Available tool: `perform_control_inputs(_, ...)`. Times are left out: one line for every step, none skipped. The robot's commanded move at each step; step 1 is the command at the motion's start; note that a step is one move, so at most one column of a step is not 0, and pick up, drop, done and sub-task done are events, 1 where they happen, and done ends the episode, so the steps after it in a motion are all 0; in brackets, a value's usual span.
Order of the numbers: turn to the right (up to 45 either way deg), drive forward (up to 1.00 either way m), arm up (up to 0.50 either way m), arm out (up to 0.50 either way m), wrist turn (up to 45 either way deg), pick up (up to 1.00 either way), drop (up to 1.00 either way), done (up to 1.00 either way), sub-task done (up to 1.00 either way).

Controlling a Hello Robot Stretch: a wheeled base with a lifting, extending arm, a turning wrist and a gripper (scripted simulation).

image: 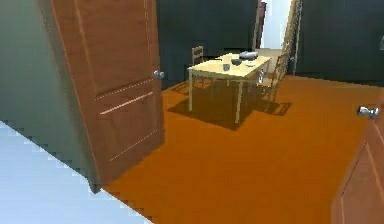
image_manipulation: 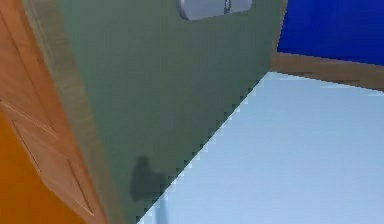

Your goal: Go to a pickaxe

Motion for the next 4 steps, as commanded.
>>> perform_control_inputs(0.0, 0.6, 0.0, 0.0, 0.0, 0.0, 0.0, 0.0, 0.0)
perform_control_inputs(33.0, 0.0, 0.0, 0.0, 0.0, 0.0, 0.0, 0.0, 0.0)
perform_control_inputs(0.0, 0.9, 0.0, 0.0, 0.0, 0.0, 0.0, 0.0, 0.0)
perform_control_inputs(0.0, 0.6, 0.0, 0.0, 0.0, 0.0, 0.0, 0.0, 0.0)
